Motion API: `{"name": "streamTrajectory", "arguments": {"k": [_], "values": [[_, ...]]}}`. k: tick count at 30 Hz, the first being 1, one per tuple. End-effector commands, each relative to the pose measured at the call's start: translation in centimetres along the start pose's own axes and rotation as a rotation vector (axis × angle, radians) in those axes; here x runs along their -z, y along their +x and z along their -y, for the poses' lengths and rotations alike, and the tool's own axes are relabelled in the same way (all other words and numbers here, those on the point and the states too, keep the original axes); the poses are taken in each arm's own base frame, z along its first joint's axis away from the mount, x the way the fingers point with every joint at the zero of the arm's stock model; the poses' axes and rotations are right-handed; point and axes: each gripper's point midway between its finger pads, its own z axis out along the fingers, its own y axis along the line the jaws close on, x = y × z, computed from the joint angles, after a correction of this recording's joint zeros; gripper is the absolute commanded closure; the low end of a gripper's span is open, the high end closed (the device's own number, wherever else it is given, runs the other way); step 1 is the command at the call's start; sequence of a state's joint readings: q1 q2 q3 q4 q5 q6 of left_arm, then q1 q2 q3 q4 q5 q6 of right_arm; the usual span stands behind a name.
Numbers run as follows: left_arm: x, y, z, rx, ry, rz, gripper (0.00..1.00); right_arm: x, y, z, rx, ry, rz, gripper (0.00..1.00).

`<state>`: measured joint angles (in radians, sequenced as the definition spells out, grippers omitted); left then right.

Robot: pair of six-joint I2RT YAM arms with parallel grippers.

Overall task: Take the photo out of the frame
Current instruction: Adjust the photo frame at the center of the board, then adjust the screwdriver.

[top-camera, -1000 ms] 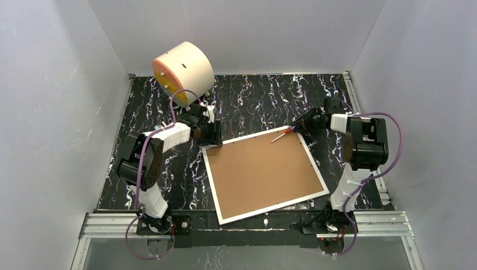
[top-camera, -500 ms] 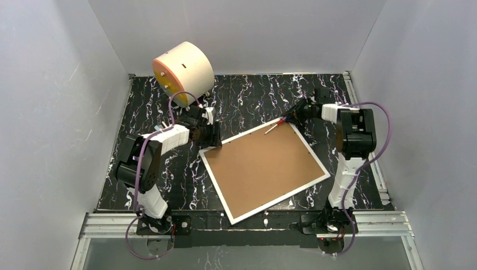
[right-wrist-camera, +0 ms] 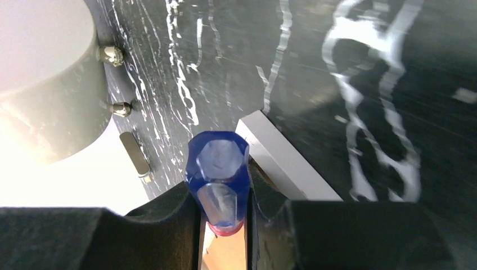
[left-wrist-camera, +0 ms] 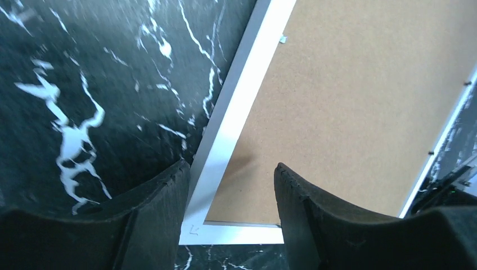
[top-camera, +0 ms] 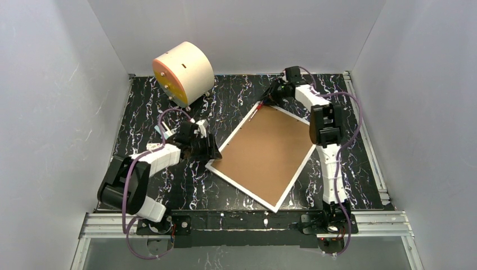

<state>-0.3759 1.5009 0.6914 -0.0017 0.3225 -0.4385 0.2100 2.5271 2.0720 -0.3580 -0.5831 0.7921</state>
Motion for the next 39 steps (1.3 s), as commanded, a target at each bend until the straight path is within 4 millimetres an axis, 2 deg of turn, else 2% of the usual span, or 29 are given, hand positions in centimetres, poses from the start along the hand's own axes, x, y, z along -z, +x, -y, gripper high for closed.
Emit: {"name": "streamTrajectory", "arguments": {"k": [1, 5, 10, 14, 16, 19, 23, 25, 26, 31, 37, 39], "values": [[0.5, 5.4, 1.1, 0.101, 0.068, -0.089, 0.44, -4.4, 4.5, 1.7, 0.062, 0.092, -0.122, 0.99], [0.8, 8.4, 2.1, 0.116, 0.114, -0.100, 0.45, -5.7, 7.1, 1.0, 0.115, 0.082, -0.185, 0.99], [1.3, 12.3, 2.7, 0.097, 0.123, -0.126, 0.45, -5.9, 10.3, 0.8, 0.178, 0.090, -0.241, 0.99], [1.8, 13.8, 2.5, 0.104, 0.120, -0.117, 0.45, -5.2, 11.2, -0.6, 0.217, 0.064, -0.247, 0.99], [2.3, 13.1, 2.6, 0.108, 0.117, -0.073, 0.45, -4.2, 10.7, -1.7, 0.252, 0.056, -0.231, 0.99], [3.4, 11.1, 3.0, 0.085, 0.098, 0.002, 0.44, -2.2, 9.9, -4.7, 0.317, 0.009, -0.188, 0.99], [5.7, 7.7, 4.1, 0.041, 0.075, 0.110, 0.38, 1.9, 8.5, -9.6, 0.377, -0.093, -0.095, 0.99], [6.8, 6.0, 5.1, 0.025, 0.077, 0.152, 0.36, 3.9, 8.4, -10.6, 0.378, -0.118, -0.054, 0.99], [7.2, 5.3, 5.6, 0.022, 0.083, 0.168, 0.35, 5.5, 8.4, -11.7, 0.388, -0.138, -0.020, 0.99], [8.9, 2.4, 9.4, 0.059, 0.222, 0.249, 0.32, 10.6, 9.9, -12.6, 0.366, -0.177, 0.146, 0.99], [12.2, -0.8, 16.1, 0.236, 0.610, 0.364, 0.27, 17.5, 13.2, -11.7, 0.233, -0.229, 0.445, 0.99], [13.2, -1.5, 17.2, 0.334, 0.732, 0.397, 0.26, 19.5, 14.1, -11.3, 0.190, -0.222, 0.540, 0.99]]}}
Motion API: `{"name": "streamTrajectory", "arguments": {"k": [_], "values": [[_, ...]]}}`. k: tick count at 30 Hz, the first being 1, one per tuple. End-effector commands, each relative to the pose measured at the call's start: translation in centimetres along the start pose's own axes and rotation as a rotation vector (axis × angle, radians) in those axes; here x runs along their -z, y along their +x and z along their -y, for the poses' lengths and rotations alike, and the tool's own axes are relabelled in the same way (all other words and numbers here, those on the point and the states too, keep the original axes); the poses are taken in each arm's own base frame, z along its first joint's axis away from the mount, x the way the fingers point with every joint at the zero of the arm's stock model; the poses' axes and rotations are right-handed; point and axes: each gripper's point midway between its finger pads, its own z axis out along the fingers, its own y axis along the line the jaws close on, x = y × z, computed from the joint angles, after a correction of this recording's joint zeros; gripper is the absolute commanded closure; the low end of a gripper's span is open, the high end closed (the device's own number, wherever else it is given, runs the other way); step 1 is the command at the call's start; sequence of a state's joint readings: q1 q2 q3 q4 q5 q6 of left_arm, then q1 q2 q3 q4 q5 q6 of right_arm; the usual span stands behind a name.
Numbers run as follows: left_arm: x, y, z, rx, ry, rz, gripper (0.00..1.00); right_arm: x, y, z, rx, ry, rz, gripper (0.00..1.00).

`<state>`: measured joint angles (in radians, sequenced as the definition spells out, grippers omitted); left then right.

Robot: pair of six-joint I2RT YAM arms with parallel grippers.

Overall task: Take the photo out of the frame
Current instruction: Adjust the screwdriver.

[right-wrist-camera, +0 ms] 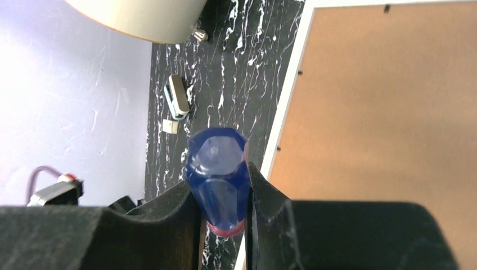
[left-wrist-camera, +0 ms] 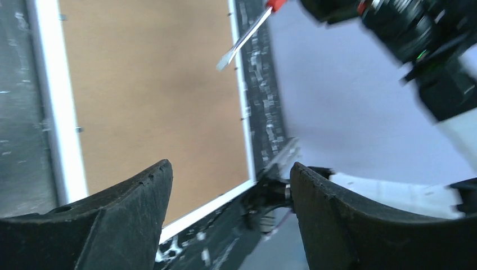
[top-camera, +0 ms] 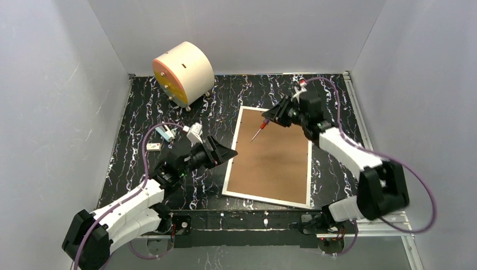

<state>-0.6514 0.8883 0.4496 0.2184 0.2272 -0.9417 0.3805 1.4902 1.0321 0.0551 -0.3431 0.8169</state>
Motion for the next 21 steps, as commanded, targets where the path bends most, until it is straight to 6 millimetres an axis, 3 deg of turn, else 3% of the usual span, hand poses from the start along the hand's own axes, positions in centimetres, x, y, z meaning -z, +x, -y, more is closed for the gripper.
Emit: {"name": "streamTrajectory", "arguments": {"k": [1, 7, 21], "values": [[0.7, -2.2, 5.9, 0.225, 0.320, 0.114, 0.25, 3.7, -1.6, -2.0, -0.084, -0.026, 0.307, 0.99], [0.0, -3.0, 8.8, 0.277, 0.384, 0.157, 0.22, 6.0, 0.8, -2.8, -0.138, 0.020, 0.473, 0.99], [-2.2, -3.9, 6.7, 0.410, 0.283, 0.312, 0.20, 7.9, 3.4, -8.4, -0.187, -0.117, 0.624, 0.99]]}}
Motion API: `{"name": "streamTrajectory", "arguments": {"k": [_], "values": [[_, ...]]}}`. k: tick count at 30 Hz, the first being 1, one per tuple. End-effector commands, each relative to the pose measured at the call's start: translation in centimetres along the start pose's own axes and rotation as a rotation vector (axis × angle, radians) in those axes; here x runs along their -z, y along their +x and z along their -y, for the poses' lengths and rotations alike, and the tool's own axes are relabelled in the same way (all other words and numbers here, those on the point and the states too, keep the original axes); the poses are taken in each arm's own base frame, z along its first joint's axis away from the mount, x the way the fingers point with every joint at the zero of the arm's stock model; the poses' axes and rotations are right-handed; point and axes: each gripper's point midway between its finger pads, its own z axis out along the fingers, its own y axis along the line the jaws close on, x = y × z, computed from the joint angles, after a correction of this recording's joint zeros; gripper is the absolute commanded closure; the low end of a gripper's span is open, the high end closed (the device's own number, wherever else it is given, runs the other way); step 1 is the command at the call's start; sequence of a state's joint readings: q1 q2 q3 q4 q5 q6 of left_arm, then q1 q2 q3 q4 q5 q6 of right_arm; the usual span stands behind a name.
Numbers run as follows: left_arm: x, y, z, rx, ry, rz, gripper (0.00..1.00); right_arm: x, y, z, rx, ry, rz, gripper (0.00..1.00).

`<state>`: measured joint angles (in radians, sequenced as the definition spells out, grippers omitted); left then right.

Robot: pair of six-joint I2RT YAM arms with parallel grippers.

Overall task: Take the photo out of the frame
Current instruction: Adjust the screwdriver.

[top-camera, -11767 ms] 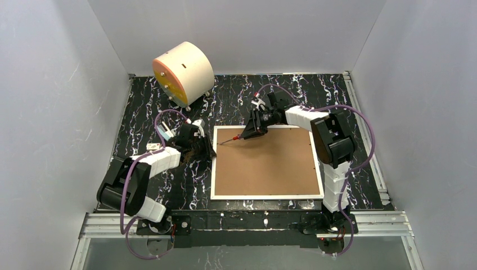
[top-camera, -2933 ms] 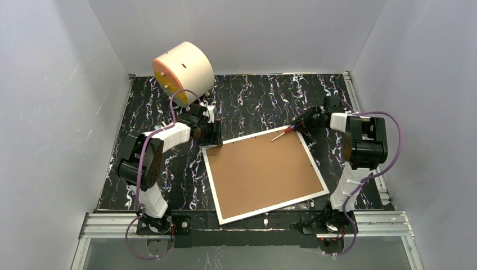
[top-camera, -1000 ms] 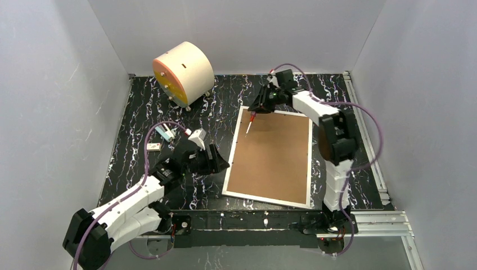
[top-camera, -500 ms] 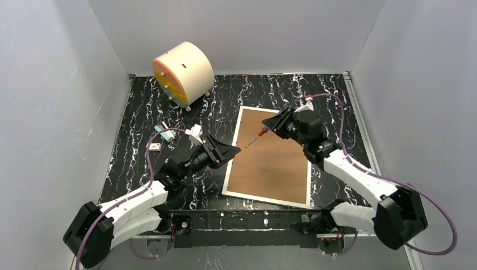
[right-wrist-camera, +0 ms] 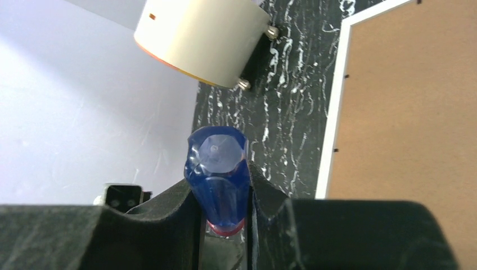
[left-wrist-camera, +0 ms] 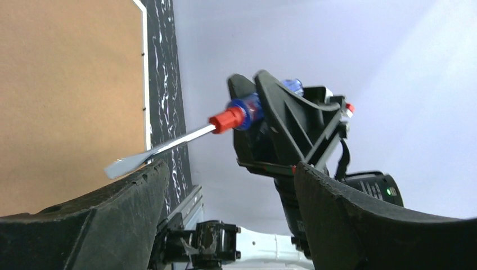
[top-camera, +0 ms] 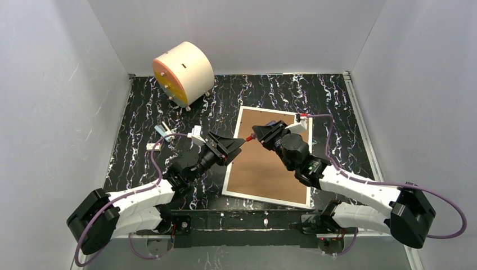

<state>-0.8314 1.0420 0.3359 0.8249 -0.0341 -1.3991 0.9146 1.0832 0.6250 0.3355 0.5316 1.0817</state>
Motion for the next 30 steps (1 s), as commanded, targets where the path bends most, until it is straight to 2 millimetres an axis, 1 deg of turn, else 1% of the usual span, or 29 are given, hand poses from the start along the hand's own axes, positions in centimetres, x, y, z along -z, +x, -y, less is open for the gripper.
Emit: {"name": "streamTrajectory", "arguments": {"k": [1, 3, 6, 9, 10, 11, 13, 15, 17, 19, 20, 21, 23, 24, 26, 27, 30], "values": [[-1.0, -1.7, 0.9, 0.008, 0.024, 0.104, 0.20, 0.8, -3.6, -3.6, -0.116, -0.090, 0.159, 0.99], [-1.2, -1.7, 0.6, 0.007, 0.017, 0.111, 0.20, 0.9, -3.0, -3.7, -0.124, -0.097, 0.131, 0.99], [-1.3, -2.6, 0.6, 0.008, 0.025, 0.163, 0.22, 1.6, -1.6, -3.5, -0.158, -0.099, 0.083, 0.99], [-1.7, -3.1, 1.0, -0.007, 0.033, 0.190, 0.22, 2.4, -0.8, -2.4, -0.152, -0.071, 0.069, 0.99], [-1.9, -3.1, 1.0, -0.013, 0.031, 0.187, 0.22, 2.7, -0.7, -2.4, -0.147, -0.080, 0.057, 0.99], [-2.0, -3.1, 1.0, -0.010, 0.030, 0.187, 0.22, 3.0, -0.5, -2.9, -0.115, -0.111, 0.040, 0.99], [-2.3, -3.1, 1.0, 0.006, 0.028, 0.189, 0.25, 3.2, 0.2, -2.7, -0.077, -0.090, -0.010, 0.99], [-2.7, -2.9, 1.5, 0.011, 0.044, 0.175, 0.28, 3.3, 0.9, -2.3, -0.055, -0.074, -0.040, 0.99], [-3.0, -2.7, 1.7, 0.018, 0.048, 0.168, 0.33, 3.5, 1.3, -2.0, -0.046, -0.084, -0.059, 0.99], [-3.0, -2.8, 1.8, 0.022, 0.052, 0.168, 0.38, 3.6, 1.4, -1.4, -0.050, -0.072, -0.059, 0.99], [-2.9, -2.7, 1.9, 0.019, 0.055, 0.162, 0.37, 3.7, 1.2, -1.2, -0.063, -0.064, -0.046, 0.99], [-2.9, -2.5, 1.9, 0.009, 0.055, 0.153, 0.35, 3.8, 0.6, -1.4, -0.060, -0.073, -0.021, 0.99], [-2.4, -2.1, 1.5, -0.009, 0.053, 0.134, 0.28, 4.0, -1.0, -2.4, -0.020, -0.087, 0.029, 0.99], [-2.1, -2.0, 1.1, -0.001, 0.044, 0.130, 0.25, 3.9, -1.6, -2.8, 0.005, -0.079, 0.039, 0.99], [-1.8, -1.5, 1.1, -0.006, 0.052, 0.104, 0.24, 3.7, -2.2, -3.6, 0.061, -0.058, 0.045, 0.99], [-1.9, -0.9, 1.3, -0.030, 0.059, 0.067, 0.24, 3.5, -2.1, -4.1, 0.086, -0.065, 0.036, 0.99], [-2.4, 2.9, 2.7, -0.133, 0.124, -0.157, 0.23, 3.2, -1.3, -5.8, 0.134, -0.128, -0.025, 0.99]]}}
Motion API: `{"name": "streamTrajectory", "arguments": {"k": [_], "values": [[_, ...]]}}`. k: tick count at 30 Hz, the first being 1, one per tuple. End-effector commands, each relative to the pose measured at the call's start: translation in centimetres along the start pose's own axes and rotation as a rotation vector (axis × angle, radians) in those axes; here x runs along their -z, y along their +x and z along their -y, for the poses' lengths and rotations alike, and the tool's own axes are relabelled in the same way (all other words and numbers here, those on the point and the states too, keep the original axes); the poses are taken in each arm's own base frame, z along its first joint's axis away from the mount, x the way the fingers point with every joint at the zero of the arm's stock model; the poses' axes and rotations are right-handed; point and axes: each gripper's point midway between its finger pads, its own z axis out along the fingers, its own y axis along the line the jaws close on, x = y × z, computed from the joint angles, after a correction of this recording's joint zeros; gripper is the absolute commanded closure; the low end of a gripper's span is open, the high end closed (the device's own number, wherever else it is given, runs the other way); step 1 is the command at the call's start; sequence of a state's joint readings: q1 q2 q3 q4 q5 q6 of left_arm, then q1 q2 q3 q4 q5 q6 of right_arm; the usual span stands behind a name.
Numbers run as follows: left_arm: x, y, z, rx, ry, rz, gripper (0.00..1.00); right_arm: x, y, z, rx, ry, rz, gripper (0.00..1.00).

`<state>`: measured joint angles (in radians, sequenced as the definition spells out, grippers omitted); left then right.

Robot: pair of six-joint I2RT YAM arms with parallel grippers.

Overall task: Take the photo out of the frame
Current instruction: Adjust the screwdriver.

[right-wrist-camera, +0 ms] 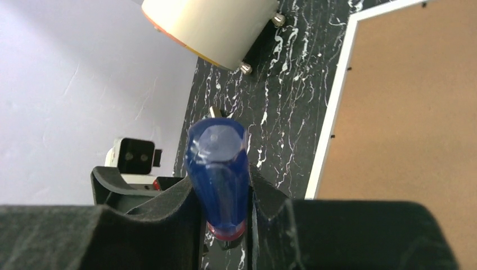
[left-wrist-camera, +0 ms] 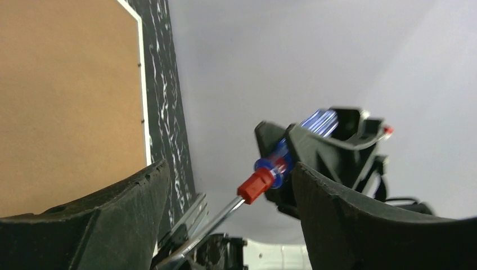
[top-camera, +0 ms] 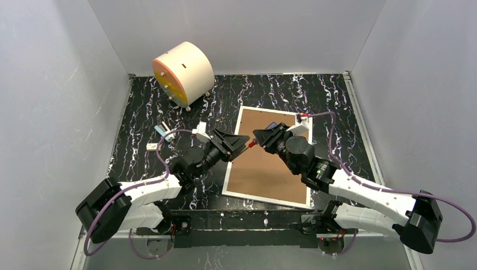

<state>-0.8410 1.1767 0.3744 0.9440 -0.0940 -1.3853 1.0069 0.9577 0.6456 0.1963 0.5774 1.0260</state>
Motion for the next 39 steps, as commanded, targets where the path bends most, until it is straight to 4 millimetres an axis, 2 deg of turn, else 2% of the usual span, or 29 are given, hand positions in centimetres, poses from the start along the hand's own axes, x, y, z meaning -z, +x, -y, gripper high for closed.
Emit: {"name": "streamTrajectory", "arguments": {"k": [1, 3, 9, 10, 15, 17, 20, 24, 28, 31, 32, 36, 38, 39], "values": [[0.0, 4.5, 3.3, -0.158, 0.144, -0.273, 0.24, -0.2, -1.5, -4.4, 0.080, -0.113, -0.016, 0.99], [0.3, 5.9, 4.0, -0.232, 0.198, -0.373, 0.25, 0.1, -1.3, -5.2, 0.098, -0.158, -0.057, 0.99], [2.1, 6.4, 5.5, -0.355, 0.323, -0.534, 0.28, 0.7, -2.1, -5.8, 0.094, -0.268, -0.205, 0.99], [2.5, 6.8, 5.7, -0.372, 0.337, -0.578, 0.30, 0.6, -2.8, -5.7, 0.085, -0.284, -0.219, 0.99], [3.7, 7.9, 4.9, -0.459, 0.327, -0.711, 0.48, 1.2, -3.5, -6.3, 0.084, -0.373, -0.320, 0.99], [3.7, 7.6, 4.2, -0.514, 0.284, -0.712, 0.55, 1.4, -3.2, -6.6, 0.081, -0.414, -0.363, 0.99], [3.6, 7.4, 4.4, -0.570, 0.281, -0.719, 0.68, 1.7, -2.5, -6.7, 0.082, -0.450, -0.411, 0.99], [3.5, 7.3, 4.9, -0.612, 0.277, -0.738, 0.80, 2.3, -1.4, -6.8, 0.099, -0.520, -0.467, 0.99], [3.7, 7.4, 5.1, -0.637, 0.283, -0.765, 1.00, 2.7, -1.0, -6.4, 0.099, -0.542, -0.478, 0.99], [4.1, 7.3, 4.3, -0.677, 0.246, -0.792, 1.00, 3.0, -1.0, -6.1, 0.100, -0.559, -0.494, 0.99], [4.4, 7.2, 4.0, -0.698, 0.231, -0.802, 1.00, 3.2, -0.9, -6.0, 0.102, -0.567, -0.501, 0.96], [6.0, 6.6, 2.3, -0.803, 0.131, -0.872, 1.00, 3.8, -1.4, -5.4, 0.120, -0.594, -0.527, 0.54], [7.1, 6.3, 1.9, -0.871, 0.102, -0.929, 1.00, 4.1, -2.0, -5.1, 0.147, -0.596, -0.546, 0.38], [7.6, 5.8, 1.6, -0.929, 0.090, -0.951, 1.00, 4.4, -2.2, -4.9, 0.160, -0.596, -0.564, 0.33]]}}
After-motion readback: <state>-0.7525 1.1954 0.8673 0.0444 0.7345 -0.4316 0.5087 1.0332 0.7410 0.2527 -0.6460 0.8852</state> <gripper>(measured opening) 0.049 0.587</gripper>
